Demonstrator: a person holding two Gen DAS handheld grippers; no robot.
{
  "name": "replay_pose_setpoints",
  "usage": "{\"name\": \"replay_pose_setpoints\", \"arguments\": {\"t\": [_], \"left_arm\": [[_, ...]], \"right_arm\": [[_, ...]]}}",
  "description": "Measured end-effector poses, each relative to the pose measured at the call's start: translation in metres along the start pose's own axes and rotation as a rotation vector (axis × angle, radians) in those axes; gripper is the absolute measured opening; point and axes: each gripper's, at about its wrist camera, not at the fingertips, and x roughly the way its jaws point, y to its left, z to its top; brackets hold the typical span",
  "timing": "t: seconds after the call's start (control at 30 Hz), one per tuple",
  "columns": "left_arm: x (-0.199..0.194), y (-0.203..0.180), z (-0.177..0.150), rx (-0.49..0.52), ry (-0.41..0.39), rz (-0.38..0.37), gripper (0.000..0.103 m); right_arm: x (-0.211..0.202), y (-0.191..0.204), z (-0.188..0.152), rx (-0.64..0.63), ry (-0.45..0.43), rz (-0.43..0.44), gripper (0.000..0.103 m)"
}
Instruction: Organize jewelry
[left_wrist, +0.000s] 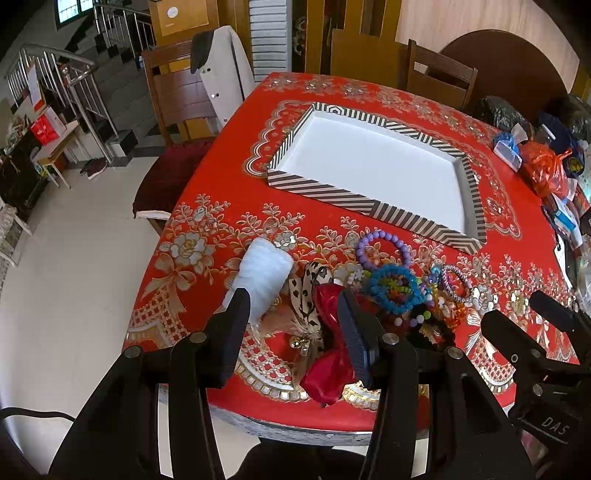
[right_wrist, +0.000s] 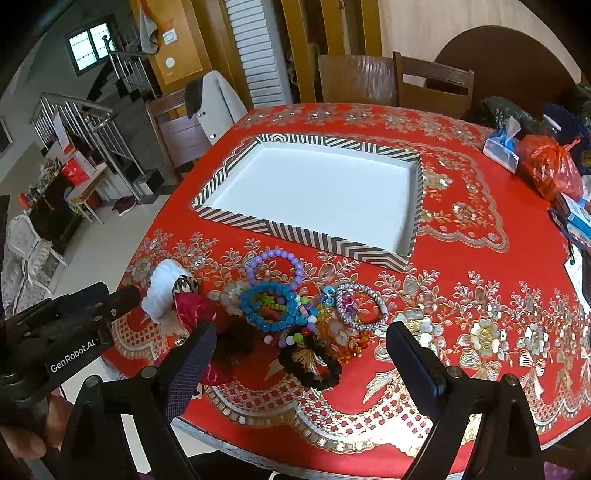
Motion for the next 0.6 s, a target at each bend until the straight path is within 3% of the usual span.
{"name": "replay_pose_setpoints", "arguments": {"t": [0.6], "left_arm": [[0.010, 0.019, 0.004, -0.035, 0.027, -0.003, 0.049]], "right_arm": [[0.013, -0.004, -0.001, -0.033, 0.025, 0.033, 0.091]]}}
